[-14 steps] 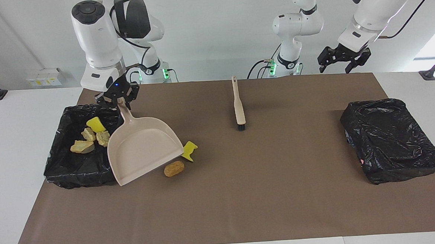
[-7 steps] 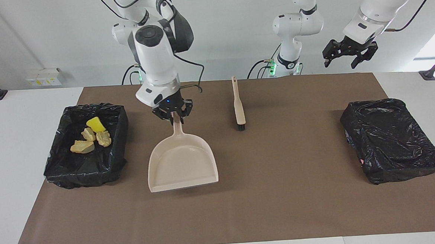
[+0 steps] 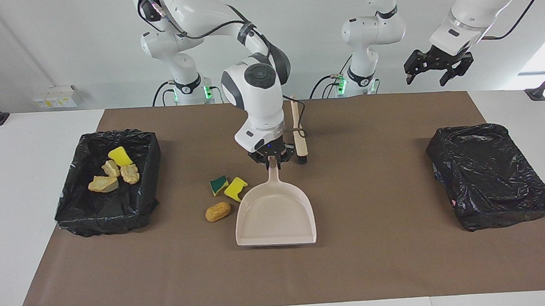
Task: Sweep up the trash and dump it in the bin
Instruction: 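Return the dustpan to the table center with the right gripper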
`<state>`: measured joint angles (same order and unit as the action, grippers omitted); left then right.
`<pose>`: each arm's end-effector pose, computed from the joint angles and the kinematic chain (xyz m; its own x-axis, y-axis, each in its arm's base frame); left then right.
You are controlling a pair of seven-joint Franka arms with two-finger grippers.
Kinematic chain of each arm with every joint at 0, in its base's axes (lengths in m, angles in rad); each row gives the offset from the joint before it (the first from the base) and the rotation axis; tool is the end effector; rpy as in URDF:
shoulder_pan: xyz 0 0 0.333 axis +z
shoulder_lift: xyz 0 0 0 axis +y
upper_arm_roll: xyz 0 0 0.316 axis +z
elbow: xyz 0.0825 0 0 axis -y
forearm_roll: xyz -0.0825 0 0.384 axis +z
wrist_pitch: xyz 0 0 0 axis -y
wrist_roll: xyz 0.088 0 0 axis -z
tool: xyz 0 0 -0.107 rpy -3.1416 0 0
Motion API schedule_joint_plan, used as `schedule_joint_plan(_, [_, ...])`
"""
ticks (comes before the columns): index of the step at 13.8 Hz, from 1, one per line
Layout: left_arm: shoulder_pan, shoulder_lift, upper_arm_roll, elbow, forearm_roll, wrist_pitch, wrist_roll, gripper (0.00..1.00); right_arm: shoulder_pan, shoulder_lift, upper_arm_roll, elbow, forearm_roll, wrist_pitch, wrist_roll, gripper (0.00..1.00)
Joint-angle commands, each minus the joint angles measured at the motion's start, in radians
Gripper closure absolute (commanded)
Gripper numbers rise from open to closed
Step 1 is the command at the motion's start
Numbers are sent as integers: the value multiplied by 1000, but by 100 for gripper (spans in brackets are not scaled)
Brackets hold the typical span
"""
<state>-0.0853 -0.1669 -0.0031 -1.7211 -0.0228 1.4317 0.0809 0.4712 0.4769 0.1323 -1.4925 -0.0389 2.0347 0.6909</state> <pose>0.4836 -0.0457 0.6303 0.9780 -0.1708 -0.1200 -0.1682 -0.9852 0.0321 0.5847 0.3827 0.4041 0.9953 -0.0889 0.0378 -0.0864 -0.9942 -0.0633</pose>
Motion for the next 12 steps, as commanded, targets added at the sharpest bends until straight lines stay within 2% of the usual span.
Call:
schedule_joint_plan(1, [9, -6, -5, -8, 15, -19, 17, 0, 46, 150, -3, 187, -44, 5, 94, 100])
schedule_joint_plan(3, [9, -11, -5, -11, 15, -19, 17, 0, 89, 204, -11, 235, -50, 18, 127, 100])
schedule_joint_plan(5, [9, -11, -5, -11, 15, -20, 17, 0, 81, 206, -2, 227, -94, 27, 122, 100])
schedule_joint_plan(6, [9, -11, -5, -12, 15, -19, 17, 0, 81, 203, -2, 225, -101, 24, 121, 16])
schedule_joint_plan(7, [9, -11, -5, -12, 15, -19, 19, 0, 90, 198, -3, 225, -102, 13, 121, 0])
schedule_joint_plan(9, [9, -11, -5, -14, 15, -19, 19, 0, 90, 174, -2, 222, -101, 12, 121, 0])
schedule_joint_plan(12, [9, -11, -5, -14, 15, -14, 19, 0, 105, 59, 3, 100, -95, -1, 134, 0])
